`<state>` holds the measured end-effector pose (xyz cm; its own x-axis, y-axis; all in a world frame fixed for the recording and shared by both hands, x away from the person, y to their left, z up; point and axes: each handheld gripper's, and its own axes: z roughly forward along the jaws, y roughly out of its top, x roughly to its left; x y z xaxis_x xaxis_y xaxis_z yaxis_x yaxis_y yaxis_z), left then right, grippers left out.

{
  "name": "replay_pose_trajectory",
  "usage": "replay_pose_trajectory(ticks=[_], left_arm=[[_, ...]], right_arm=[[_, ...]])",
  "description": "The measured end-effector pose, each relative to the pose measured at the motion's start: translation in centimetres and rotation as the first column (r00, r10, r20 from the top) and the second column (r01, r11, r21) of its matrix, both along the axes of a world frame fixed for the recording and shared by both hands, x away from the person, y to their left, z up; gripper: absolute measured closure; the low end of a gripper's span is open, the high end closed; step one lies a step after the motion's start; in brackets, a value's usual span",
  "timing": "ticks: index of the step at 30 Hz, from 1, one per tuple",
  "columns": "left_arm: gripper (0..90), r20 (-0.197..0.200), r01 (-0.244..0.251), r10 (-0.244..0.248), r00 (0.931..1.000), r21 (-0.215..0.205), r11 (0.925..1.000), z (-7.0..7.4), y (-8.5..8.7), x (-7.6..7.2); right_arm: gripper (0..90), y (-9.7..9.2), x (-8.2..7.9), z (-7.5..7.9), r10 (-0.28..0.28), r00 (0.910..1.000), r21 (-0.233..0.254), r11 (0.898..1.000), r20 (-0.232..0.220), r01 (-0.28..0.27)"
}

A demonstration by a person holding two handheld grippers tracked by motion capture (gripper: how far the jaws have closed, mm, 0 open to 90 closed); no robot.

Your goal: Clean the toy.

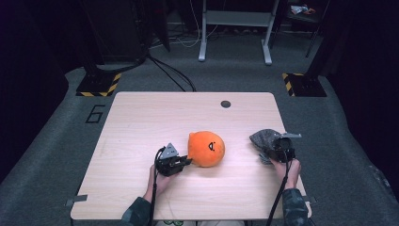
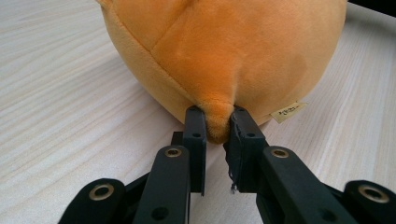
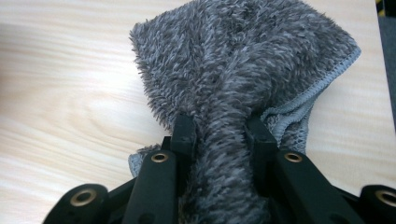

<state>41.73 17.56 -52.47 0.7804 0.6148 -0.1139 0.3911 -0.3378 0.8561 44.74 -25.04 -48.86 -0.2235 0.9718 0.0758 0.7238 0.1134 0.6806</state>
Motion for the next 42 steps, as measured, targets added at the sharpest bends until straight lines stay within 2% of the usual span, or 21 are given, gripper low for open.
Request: replay_pose_trajectory(ticks=[2,6,9,15,17,18,22,27,28,30,33,35,36,38,39,42], left_arm=[[78.6,-0.002,0.002,-0.002,1.0000,0.003,1.0000,0.0,0.0,0.0],[78.5,0.020,-0.001,0.001,0.9998,0.003,1.0000,0.0,0.0,-0.1],[78.5,0.015,0.006,-0.006,0.9999,0.003,1.0000,0.0,0.0,-0.1],[78.4,0.021,0.002,-0.002,0.9998,-0.001,1.0000,0.0,-0.1,-0.2],[78.4,0.016,0.008,-0.008,0.9998,0.002,1.0000,0.0,0.0,-0.1],[78.3,0.025,0.007,-0.007,0.9997,0.006,1.0000,0.0,0.0,-0.1],[78.3,0.028,0.001,-0.001,0.9996,0.002,1.0000,0.0,-0.1,-0.2],[78.0,0.028,0.006,-0.006,0.9996,0.010,0.9999,0.0,-0.1,-0.2],[78.0,0.027,0.005,-0.005,0.9996,0.009,0.9999,0.0,-0.1,-0.2],[78.0,0.027,0.006,-0.006,0.9996,0.010,0.9999,0.0,-0.1,-0.2],[78.0,0.027,0.006,-0.006,0.9996,0.011,0.9999,0.0,-0.1,-0.2],[77.9,0.025,0.004,-0.005,0.9997,0.010,0.9999,0.0,-0.1,-0.2],[78.0,0.026,0.006,-0.006,0.9996,0.012,0.9999,0.0,-0.1,-0.2],[77.9,0.028,0.000,0.000,0.9996,0.006,1.0000,0.0,-0.1,-0.2],[77.9,0.028,0.000,0.000,0.9996,0.006,1.0000,0.0,-0.1,-0.2],[77.9,0.028,0.000,0.000,0.9996,0.006,1.0000,0.0,-0.1,-0.2]], right_arm=[[70.2,0.4,-0.2,0.8,0.028,0.9991,-0.006,1.000,0.030,-0.028],[70.1,1.5,-0.5,2.3,0.065,0.9963,0.008,0.998,0.056,-0.066],[70.0,2.6,-0.6,3.2,0.105,0.9917,0.010,0.994,0.074,-0.106],[69.8,4.7,-0.6,4.4,0.172,0.9816,0.015,0.985,0.083,-0.174],[69.7,5.4,-0.5,4.7,0.206,0.9753,0.013,0.978,0.080,-0.208],[69.7,5.8,-0.5,4.9,0.206,0.9755,0.016,0.978,0.076,-0.208],[69.6,7.3,-0.4,5.7,0.248,0.9654,0.020,0.968,0.080,-0.251],[69.4,9.1,-0.3,6.8,0.293,0.9516,0.019,0.955,0.091,-0.296],[69.3,9.5,-0.2,7.0,0.312,0.9457,0.012,0.949,0.091,-0.314],[69.2,10.4,-0.2,7.4,0.327,0.9406,0.018,0.944,0.091,-0.330],[69.1,11.5,-0.1,8.0,0.368,0.9243,-0.003,0.929,0.101,-0.369],[69.0,12.3,0.0,8.4,0.383,0.9190,-0.005,0.923,0.095,-0.384],[69.0,12.7,0.1,8.6,0.399,0.9116,-0.017,0.916,0.097,-0.400],[69.0,13.6,0.1,8.9,0.407,0.9099,-0.010,0.913,0.080,-0.408],[68.9,14.0,0.2,8.9,0.423,0.9025,-0.022,0.906,0.081,-0.423],[68.8,15.3,0.5,9.1,0.453,0.8894,-0.028,0.892,0.064,-0.452]])
